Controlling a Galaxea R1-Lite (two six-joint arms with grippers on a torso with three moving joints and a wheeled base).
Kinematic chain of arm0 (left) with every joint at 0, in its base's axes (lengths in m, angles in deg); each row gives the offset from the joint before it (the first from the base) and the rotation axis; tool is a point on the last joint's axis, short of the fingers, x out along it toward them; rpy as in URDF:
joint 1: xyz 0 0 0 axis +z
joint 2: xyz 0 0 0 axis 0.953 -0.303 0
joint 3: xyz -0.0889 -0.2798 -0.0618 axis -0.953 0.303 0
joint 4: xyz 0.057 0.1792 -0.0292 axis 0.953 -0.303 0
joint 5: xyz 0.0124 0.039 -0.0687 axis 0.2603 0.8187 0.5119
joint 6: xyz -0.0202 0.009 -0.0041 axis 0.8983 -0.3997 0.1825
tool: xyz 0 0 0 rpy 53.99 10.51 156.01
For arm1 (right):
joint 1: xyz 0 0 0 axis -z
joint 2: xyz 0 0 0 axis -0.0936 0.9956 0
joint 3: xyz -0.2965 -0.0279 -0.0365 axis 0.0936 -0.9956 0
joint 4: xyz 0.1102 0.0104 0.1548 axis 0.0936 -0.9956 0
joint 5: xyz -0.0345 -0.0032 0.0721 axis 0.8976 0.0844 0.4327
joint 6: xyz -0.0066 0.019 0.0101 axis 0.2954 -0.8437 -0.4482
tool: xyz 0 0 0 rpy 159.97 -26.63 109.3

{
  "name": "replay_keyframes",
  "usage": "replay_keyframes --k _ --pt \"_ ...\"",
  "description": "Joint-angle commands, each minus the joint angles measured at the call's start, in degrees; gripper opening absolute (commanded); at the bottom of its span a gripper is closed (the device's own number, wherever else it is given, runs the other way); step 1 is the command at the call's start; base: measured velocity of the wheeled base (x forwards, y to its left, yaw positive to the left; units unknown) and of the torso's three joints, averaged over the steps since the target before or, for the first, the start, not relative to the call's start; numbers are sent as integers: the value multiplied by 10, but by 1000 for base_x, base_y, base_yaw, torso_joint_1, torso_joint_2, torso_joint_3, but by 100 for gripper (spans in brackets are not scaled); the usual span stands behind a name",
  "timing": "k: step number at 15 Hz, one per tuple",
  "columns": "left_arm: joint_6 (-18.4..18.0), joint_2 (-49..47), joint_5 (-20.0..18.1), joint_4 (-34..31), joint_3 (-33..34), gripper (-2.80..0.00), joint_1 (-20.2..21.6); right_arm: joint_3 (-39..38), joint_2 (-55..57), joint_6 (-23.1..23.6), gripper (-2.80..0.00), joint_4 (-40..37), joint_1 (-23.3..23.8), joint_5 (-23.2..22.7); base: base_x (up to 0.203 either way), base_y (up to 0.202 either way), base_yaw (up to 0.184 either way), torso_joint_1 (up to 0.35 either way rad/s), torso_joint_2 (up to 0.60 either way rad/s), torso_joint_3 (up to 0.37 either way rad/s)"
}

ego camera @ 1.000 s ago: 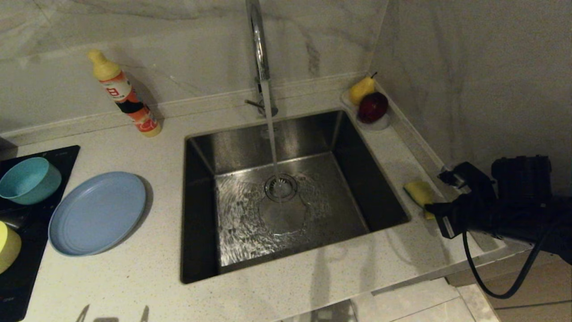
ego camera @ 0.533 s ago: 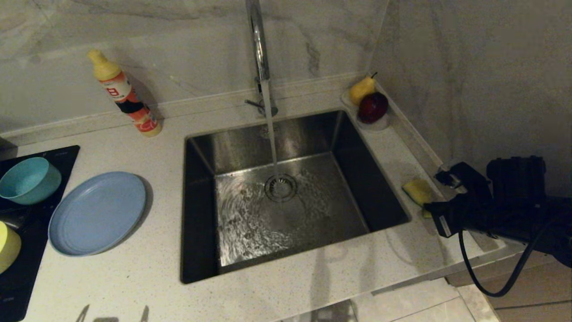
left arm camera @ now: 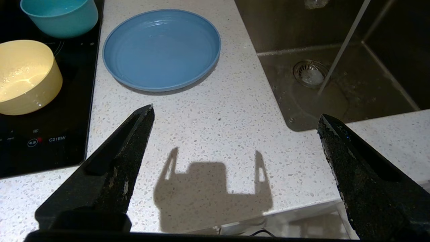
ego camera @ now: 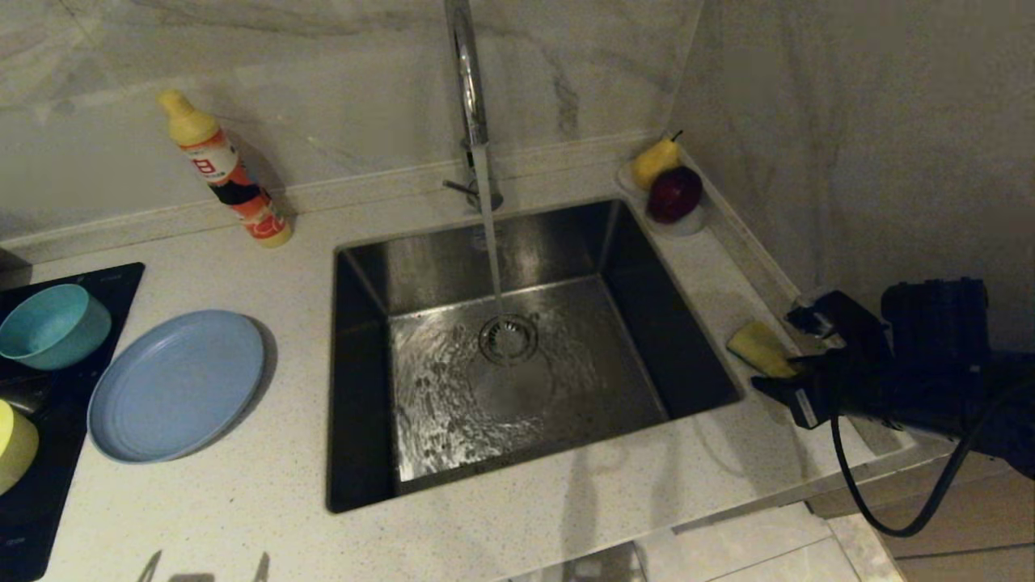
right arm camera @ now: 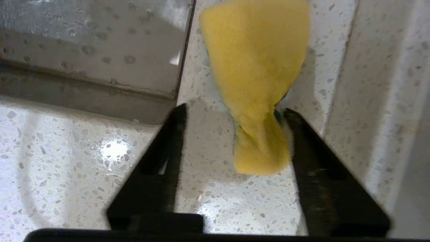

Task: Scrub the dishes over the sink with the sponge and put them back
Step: Put down the sponge, then turn off the faucet

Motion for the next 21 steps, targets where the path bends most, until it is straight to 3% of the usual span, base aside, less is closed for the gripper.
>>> replay_keyframes --k 1,6,12,13,17,21 --pt "0 -1 0 0 23 0 0 2 -13 -2 0 -4 -1 -1 0 0 0 0 0 0" --pt "0 0 0 0 23 0 0 32 -52 -43 0 -91 -18 -8 0 0 0 0 0 0" --pt "0 0 0 0 23 0 0 50 -117 -167 0 -114 -102 5 0 0 0 0 0 0" --pt "0 0 0 0 23 0 0 51 -133 -175 -280 -128 -112 21 0 0 0 0 0 0" --pt "0 0 0 0 23 0 0 65 -220 -212 -280 -157 -158 82 0 0 0 0 0 0" --pt "0 -1 0 0 23 0 0 74 -297 -219 -280 -166 -246 224 0 0 0 0 0 0"
